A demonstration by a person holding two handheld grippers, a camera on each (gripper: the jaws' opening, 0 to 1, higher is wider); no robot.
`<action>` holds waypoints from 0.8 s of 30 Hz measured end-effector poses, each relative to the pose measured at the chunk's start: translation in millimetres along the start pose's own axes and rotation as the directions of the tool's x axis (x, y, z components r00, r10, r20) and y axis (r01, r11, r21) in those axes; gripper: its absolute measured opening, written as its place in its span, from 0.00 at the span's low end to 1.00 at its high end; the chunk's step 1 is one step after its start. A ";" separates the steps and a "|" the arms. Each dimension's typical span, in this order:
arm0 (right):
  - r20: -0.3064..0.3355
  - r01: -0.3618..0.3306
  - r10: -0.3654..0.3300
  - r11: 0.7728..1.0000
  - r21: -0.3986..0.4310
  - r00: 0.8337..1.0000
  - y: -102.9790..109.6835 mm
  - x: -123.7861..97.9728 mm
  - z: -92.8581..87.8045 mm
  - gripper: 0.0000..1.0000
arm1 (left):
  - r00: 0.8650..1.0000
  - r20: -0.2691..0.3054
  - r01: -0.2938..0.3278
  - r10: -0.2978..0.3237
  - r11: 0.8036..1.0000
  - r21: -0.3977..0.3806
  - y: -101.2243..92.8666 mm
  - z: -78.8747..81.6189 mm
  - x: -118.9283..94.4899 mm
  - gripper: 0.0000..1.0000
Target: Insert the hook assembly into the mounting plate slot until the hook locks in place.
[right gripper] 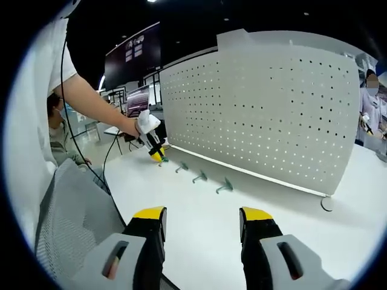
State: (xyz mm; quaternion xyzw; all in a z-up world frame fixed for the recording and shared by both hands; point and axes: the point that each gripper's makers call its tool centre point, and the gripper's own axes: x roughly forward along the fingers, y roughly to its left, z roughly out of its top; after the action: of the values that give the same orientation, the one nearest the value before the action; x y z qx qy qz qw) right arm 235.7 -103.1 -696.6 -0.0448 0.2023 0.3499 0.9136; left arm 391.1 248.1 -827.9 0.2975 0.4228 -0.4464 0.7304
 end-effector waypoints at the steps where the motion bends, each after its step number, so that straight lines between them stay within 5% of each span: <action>1: 0.000 0.000 0.000 1.000 0.001 1.000 0.1 0.0 0.0 0.47 | 1.000 -0.001 -0.004 0.004 1.000 -0.002 0.5 -0.2 0.0 0.09; 18: 0.003 0.002 -0.002 1.000 0.004 1.000 -1.1 -0.1 0.7 0.47 | 0.998 -0.020 -0.055 0.056 0.995 0.081 2.6 0.7 -0.8 0.02; 24: 0.007 0.003 -0.003 1.000 0.006 1.000 -1.2 -0.3 1.8 0.47 | 0.999 0.018 -0.052 0.051 0.996 0.069 -0.6 5.1 -1.1 0.01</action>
State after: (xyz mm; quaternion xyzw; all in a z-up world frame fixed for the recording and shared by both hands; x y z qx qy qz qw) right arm 236.9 -103.8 -694.9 -0.0410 0.1999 0.3482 0.9149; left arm 392.1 244.1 -824.6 0.3299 0.3932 -0.4442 0.7343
